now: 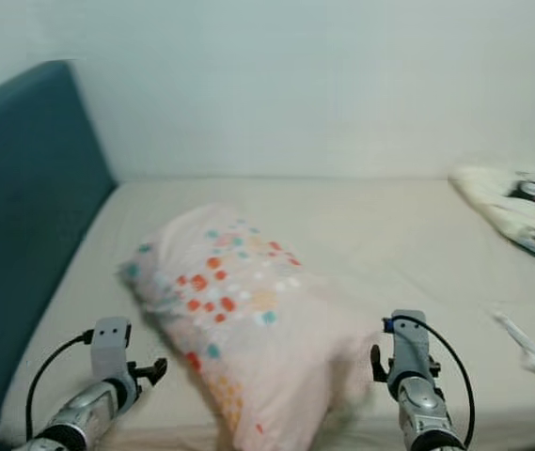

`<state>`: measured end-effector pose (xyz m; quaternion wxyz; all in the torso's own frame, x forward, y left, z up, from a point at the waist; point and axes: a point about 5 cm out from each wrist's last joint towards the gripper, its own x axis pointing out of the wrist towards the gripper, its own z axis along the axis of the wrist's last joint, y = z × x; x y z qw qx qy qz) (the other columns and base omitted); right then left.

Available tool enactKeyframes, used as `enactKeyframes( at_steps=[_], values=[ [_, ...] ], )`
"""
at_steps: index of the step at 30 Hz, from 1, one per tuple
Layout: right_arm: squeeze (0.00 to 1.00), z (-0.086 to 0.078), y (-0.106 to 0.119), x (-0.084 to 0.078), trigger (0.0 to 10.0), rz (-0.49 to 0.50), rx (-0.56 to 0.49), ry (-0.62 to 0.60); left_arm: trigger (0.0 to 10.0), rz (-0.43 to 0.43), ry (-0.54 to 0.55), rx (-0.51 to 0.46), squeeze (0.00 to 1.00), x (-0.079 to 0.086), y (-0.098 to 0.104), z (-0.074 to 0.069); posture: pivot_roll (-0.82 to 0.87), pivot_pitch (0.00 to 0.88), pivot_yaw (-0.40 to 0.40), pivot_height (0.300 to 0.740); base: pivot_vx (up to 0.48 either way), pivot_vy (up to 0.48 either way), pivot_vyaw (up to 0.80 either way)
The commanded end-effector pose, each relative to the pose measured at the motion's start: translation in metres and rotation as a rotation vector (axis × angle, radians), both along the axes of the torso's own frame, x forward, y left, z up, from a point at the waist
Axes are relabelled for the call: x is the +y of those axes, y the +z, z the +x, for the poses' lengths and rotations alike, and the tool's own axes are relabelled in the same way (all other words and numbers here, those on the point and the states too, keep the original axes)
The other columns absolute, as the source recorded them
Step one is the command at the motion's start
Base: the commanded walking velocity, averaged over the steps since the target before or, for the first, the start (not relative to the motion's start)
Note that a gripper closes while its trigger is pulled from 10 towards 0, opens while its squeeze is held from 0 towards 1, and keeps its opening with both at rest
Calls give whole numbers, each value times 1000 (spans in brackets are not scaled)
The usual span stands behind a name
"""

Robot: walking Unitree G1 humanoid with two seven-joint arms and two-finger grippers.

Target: Clean up the room

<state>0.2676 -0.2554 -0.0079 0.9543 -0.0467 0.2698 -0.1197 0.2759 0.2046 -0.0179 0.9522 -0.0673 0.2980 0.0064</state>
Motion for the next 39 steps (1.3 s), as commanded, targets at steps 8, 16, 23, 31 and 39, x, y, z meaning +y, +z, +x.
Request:
enactKeyframes(
  at_steps=[8,16,23,31,39],
  values=[
    [0,5,1,10,10000,32,-24,29,10000,62,3,-29,0,1,9,10,-65,0,-16,727,0,465,-184],
    [0,6,0,18,10000,52,-24,66,10000,72,19,-38,0,2,11,12,-68,0,-10,727,0,306,0],
    [0,3,-4,23,10000,65,-14,102,10000,75,9,-17,0,0,9,11,-71,0,-4,727,0,0,0],
    [0,1,-4,20,10000,66,-19,87,10000,68,-41,5,0,-12,4,9,-73,0,0,727,0,-360,0],
    [0,5,1,15,10000,55,-40,76,10000,-110,-7,-45,0,-26,13,19,-76,0,-2,727,0,-180,0]
  ],
)
